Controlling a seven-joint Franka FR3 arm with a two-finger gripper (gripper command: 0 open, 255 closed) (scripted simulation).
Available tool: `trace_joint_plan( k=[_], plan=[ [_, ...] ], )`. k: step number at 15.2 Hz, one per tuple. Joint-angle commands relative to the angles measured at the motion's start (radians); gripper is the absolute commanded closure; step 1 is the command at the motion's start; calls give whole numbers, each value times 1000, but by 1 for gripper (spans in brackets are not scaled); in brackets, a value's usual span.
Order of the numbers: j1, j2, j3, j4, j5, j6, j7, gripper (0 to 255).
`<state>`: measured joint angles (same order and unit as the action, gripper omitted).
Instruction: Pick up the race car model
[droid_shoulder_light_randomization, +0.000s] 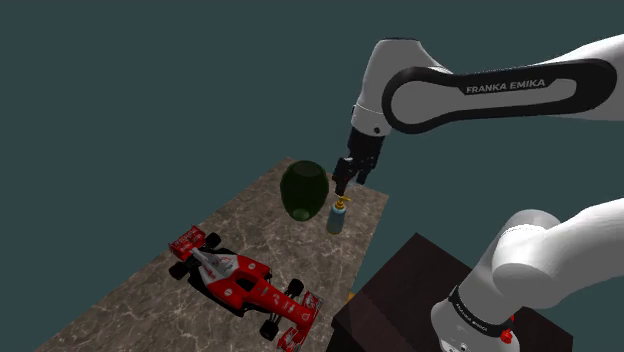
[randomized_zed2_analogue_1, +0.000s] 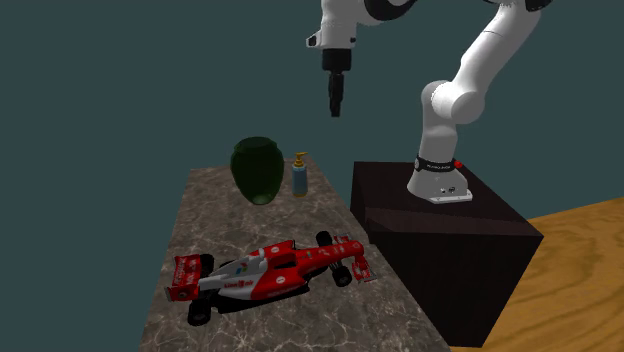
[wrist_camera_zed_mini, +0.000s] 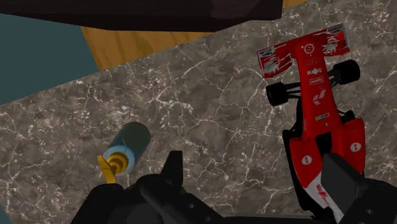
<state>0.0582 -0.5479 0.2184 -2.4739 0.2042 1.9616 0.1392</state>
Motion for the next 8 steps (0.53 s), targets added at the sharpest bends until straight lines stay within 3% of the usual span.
trace_joint_plan(
  k=[1,8],
  plan=[
    [5,62,28,7,6,60,22,0],
    [16,309,132,77,-14,247,131,0]
  ],
)
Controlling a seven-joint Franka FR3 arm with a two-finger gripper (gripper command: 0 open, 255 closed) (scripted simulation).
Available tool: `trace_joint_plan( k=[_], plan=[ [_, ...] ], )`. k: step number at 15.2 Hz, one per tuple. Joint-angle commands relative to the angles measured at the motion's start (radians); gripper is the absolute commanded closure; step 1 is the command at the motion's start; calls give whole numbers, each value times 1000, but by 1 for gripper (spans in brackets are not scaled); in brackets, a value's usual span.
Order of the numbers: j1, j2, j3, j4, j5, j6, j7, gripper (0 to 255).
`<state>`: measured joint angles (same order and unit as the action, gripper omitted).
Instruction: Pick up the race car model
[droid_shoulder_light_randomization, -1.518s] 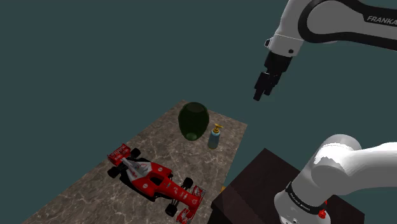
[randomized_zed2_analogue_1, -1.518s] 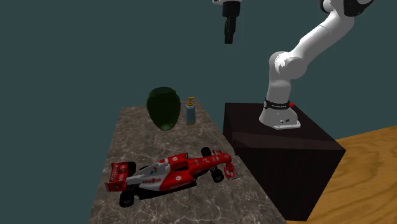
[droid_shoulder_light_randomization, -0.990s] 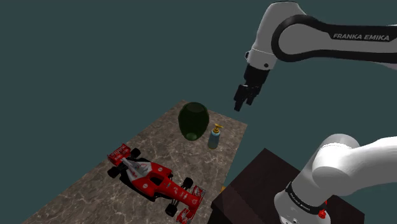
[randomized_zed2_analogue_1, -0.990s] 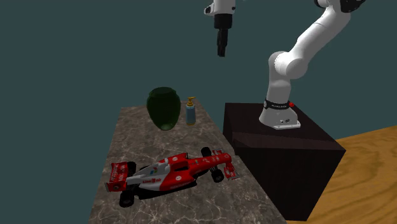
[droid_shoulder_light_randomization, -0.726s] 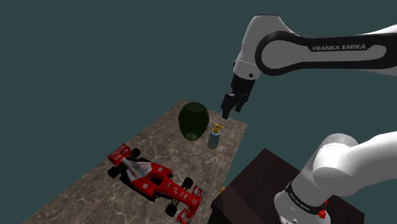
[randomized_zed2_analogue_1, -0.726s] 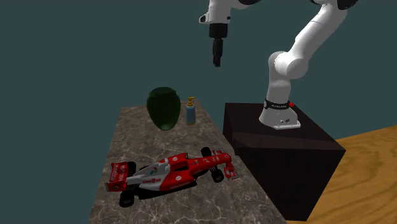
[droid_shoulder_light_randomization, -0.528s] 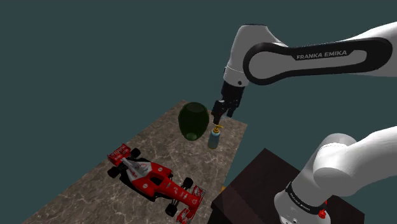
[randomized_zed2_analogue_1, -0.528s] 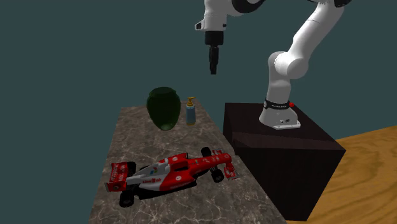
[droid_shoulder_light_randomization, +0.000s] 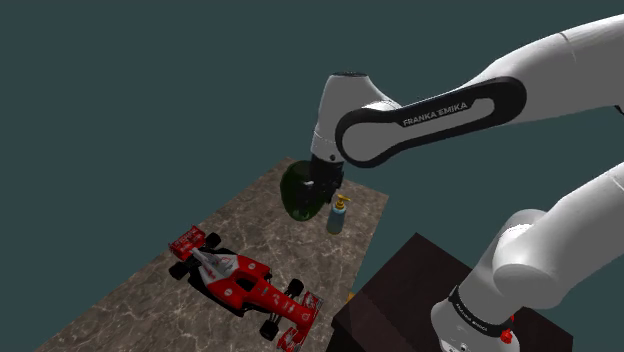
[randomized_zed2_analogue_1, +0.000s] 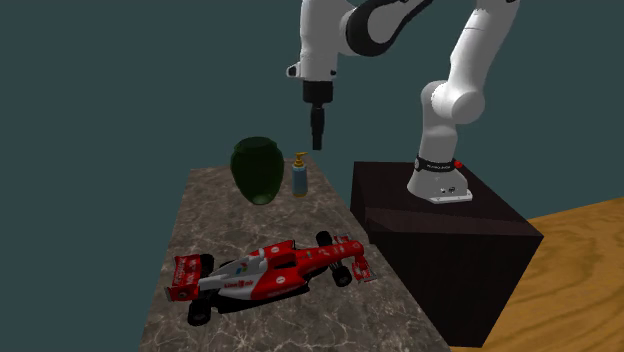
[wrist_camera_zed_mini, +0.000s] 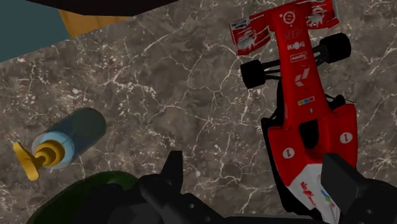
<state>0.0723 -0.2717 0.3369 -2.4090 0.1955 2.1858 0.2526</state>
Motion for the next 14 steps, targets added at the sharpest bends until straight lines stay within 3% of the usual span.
trace_joint_plan(
  k=[1,8,14],
  plan=[
    [3,71,27,27,-16,47,36,0],
    [27,353,88,168,-147,180,194,0],
    [102,598,72,341,-289,234,331,0]
  ],
)
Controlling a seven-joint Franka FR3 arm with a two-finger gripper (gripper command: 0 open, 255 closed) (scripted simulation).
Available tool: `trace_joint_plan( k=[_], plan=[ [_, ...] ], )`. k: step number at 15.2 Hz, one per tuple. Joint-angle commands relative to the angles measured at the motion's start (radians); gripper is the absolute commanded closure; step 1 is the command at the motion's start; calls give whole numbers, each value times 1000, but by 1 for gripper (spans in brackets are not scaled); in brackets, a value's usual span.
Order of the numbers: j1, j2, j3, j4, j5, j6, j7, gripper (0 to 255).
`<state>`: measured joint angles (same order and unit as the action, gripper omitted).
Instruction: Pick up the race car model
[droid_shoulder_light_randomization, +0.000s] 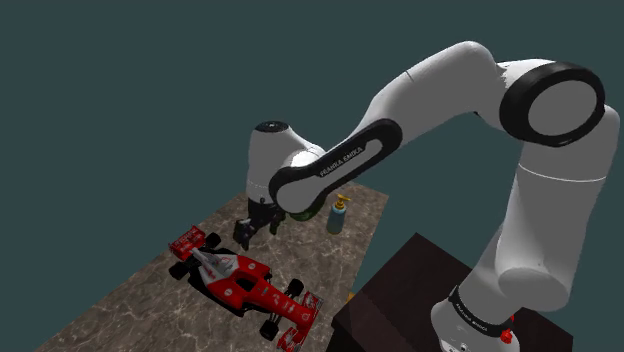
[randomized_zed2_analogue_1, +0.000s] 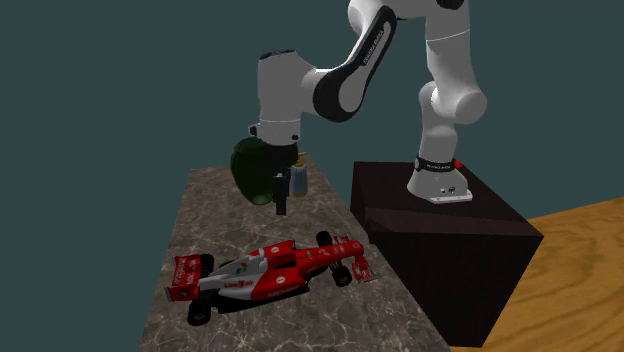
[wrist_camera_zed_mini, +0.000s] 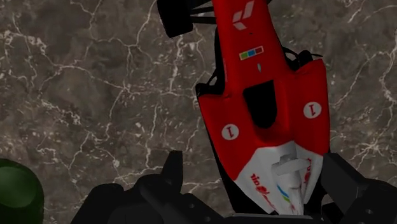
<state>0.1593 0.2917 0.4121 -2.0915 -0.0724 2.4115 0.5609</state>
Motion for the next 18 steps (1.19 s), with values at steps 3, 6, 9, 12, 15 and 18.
trace_joint_plan(
  k=[3,6,9,12,15,18],
  plan=[
    [65,153,-26,128,-75,17,73,0],
    [117,271,-51,245,-116,13,111,0],
    [140,326,-64,295,-131,18,124,0],
    [147,355,-73,297,-142,44,129,0],
    [156,390,-84,303,-154,74,134,0],
    [156,390,-85,302,-154,74,135,255]
  ],
)
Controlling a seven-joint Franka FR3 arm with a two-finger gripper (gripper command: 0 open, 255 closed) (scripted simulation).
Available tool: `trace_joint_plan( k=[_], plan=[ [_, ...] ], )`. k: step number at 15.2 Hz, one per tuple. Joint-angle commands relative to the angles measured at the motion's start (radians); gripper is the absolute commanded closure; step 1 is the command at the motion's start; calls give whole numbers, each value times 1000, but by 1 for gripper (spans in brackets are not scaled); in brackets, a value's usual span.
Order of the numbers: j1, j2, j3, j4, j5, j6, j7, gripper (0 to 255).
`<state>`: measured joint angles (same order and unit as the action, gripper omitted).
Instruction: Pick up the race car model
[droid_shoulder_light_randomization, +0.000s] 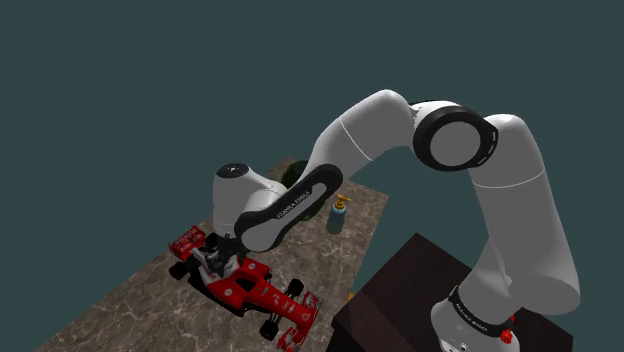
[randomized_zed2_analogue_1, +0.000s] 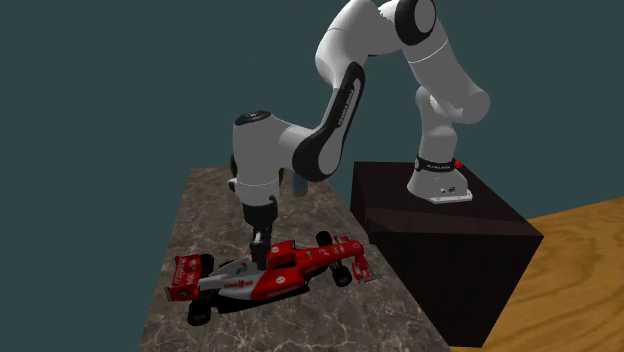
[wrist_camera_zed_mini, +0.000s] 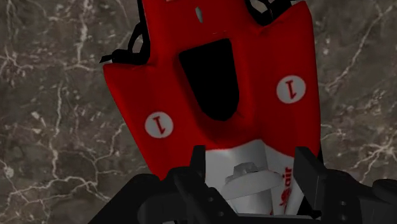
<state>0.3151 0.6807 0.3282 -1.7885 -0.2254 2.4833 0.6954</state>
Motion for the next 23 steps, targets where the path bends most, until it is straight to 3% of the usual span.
trace_joint_plan(
  k=[1,9,23],
  plan=[
    [0,2,-1,1,-1,2,0,255],
    [0,1,0,-1,-1,2,0,255],
    [-31,-129,41,-4,48,-123,-23,255]
  ],
)
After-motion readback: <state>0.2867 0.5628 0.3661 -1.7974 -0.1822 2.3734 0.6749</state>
